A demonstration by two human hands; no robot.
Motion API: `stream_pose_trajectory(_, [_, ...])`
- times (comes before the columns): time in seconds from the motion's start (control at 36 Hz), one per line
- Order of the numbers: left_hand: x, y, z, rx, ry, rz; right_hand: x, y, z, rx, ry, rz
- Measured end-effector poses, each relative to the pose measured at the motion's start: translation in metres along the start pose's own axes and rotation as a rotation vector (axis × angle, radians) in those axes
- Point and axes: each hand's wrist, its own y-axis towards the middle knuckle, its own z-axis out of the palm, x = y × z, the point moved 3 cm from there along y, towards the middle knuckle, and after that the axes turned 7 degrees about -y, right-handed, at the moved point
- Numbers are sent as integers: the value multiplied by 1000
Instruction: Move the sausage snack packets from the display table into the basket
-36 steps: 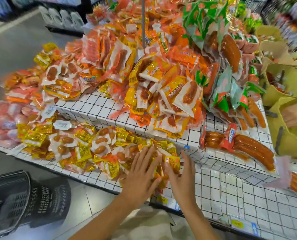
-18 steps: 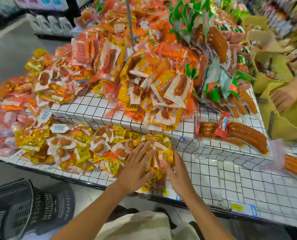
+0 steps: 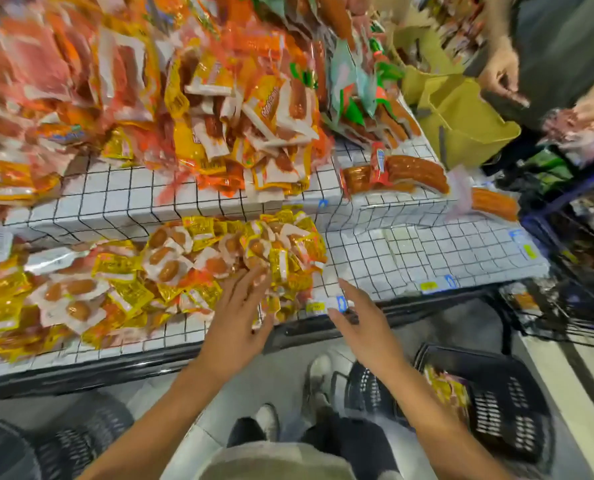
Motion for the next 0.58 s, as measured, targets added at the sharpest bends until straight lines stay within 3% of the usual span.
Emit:
stream_pose_trajectory(0.14, [-1,-51,23,217,14,-47,-23,-63,22,36,-9,29])
stream_pose_trajectory(0.36, [-5,-124,58,370,27,-162,-75,-141,50,101,-35,84])
stream_pose_trajectory(0.58, [-41,-167,109,486,57,-215,-153,-221,26,140,-60,184])
